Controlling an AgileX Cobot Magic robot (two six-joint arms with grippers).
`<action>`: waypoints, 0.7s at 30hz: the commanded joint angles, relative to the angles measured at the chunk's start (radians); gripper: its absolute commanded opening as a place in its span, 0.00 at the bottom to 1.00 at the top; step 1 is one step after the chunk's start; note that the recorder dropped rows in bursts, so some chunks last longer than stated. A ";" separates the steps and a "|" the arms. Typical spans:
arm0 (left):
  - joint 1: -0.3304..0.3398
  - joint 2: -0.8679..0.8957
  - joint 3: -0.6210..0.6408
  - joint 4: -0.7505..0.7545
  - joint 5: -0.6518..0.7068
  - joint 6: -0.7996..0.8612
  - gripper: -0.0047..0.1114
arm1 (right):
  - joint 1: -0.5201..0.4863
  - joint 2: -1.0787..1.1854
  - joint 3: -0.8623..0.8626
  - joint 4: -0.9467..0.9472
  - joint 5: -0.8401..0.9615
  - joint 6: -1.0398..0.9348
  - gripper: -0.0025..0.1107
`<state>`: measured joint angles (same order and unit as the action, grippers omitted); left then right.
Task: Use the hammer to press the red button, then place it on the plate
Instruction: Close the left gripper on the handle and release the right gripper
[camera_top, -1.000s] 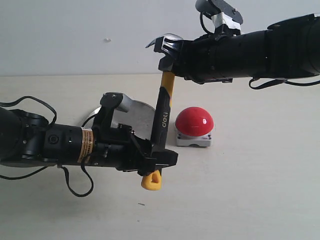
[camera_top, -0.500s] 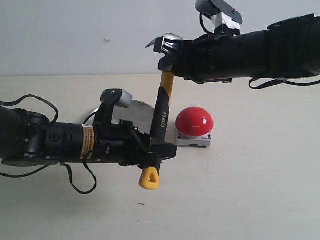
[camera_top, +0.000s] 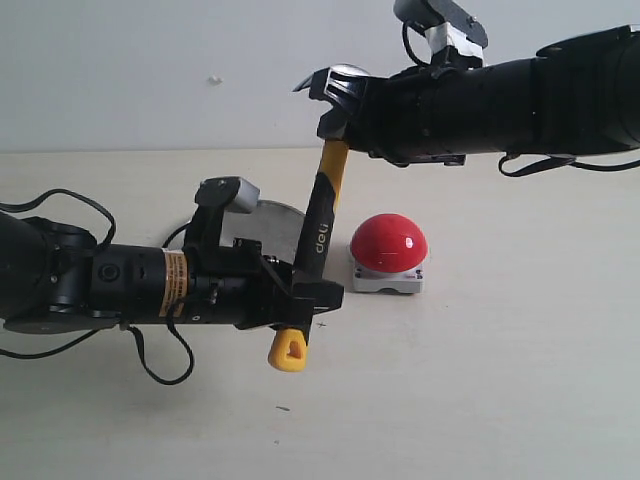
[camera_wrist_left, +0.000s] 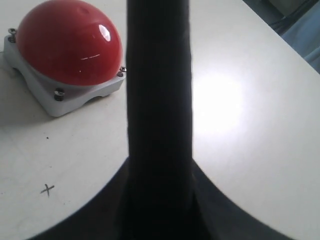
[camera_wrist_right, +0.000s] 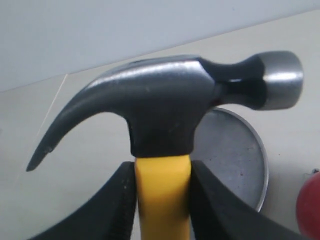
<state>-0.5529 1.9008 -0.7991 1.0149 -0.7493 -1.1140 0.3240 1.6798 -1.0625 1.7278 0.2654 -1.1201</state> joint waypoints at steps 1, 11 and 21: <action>-0.004 -0.004 -0.006 -0.007 -0.027 0.018 0.04 | 0.001 -0.009 -0.011 0.016 0.034 0.032 0.42; -0.004 -0.024 -0.006 -0.011 -0.027 0.018 0.04 | 0.001 -0.009 0.022 -0.077 0.037 0.140 0.43; -0.004 -0.051 -0.006 0.003 -0.025 -0.010 0.04 | 0.001 -0.024 0.029 -0.310 0.063 0.337 0.43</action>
<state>-0.5529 1.8754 -0.7972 1.0291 -0.7242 -1.1309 0.3240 1.6736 -1.0377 1.5086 0.2881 -0.8532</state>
